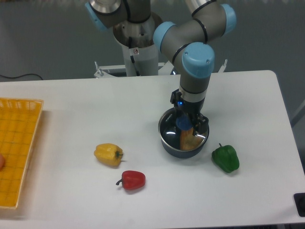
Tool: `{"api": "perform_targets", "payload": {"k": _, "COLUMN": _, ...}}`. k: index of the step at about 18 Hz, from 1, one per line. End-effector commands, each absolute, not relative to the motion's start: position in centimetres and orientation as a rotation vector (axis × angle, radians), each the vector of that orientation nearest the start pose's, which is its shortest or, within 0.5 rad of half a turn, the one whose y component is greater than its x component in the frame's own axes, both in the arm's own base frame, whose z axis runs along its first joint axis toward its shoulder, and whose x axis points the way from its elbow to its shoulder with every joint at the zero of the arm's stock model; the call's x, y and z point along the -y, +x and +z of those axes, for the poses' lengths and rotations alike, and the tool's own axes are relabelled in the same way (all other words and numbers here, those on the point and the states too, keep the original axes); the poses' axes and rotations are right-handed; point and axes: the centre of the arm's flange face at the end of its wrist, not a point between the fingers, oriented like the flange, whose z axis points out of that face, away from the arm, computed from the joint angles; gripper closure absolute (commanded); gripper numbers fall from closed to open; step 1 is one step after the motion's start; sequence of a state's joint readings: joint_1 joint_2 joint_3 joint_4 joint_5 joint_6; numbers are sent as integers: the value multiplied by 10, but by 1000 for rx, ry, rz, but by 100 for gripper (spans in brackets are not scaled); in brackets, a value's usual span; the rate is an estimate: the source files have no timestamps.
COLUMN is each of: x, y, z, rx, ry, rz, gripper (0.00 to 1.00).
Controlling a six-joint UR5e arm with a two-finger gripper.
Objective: Close the pot lid
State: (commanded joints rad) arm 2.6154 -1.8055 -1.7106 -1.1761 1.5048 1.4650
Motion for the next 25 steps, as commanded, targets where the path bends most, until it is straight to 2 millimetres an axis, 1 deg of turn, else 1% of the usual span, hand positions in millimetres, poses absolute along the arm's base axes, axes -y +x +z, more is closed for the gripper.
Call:
{"api": "perform_targets", "payload": {"k": 3, "x": -399, "y": -423, "z": 352, "rx": -635, "ry": -3027, "rz": -46, "gripper": 0}}
{"api": "perform_targets", "payload": {"k": 5, "x": -391, "y": -428, "z": 357, "rx": -626, "ry": -3041, "rz": -45, "gripper": 0}}
{"api": "perform_targets", "payload": {"k": 6, "x": -380, "y": -434, "z": 361, "rx": -610, "ry": -3055, "rz": -49, "gripper": 0}}
{"api": "perform_targets", "payload": {"k": 7, "x": -371, "y": -438, "z": 366, "rx": -650, "ry": -3054, "rz": -62, "gripper": 0}}
{"api": "perform_targets", "payload": {"k": 9, "x": -346, "y": -453, "z": 382, "rx": -842, "ry": -3004, "rz": -55, "gripper": 0}}
{"api": "perform_targets", "payload": {"k": 10, "x": -332, "y": -461, "z": 390, "rx": -910, "ry": -2980, "rz": -47, "gripper": 0}}
{"api": "perform_targets", "payload": {"k": 12, "x": -308, "y": -471, "z": 403, "rx": -959, "ry": -2948, "rz": -13, "gripper": 0}}
{"api": "perform_targets", "payload": {"k": 14, "x": -286, "y": -482, "z": 414, "rx": -957, "ry": -2909, "rz": 23, "gripper": 0}}
{"api": "perform_targets", "payload": {"k": 16, "x": -264, "y": -490, "z": 419, "rx": -1015, "ry": -2885, "rz": 32, "gripper": 0}}
{"api": "perform_targets", "payload": {"k": 20, "x": -212, "y": -508, "z": 422, "rx": -1045, "ry": -2877, "rz": 41, "gripper": 0}}
{"api": "perform_targets", "payload": {"k": 23, "x": -187, "y": -517, "z": 424, "rx": -1164, "ry": -2853, "rz": 43, "gripper": 0}}
{"api": "perform_targets", "payload": {"k": 25, "x": -178, "y": -517, "z": 425, "rx": -1242, "ry": -2854, "rz": 33, "gripper": 0}}
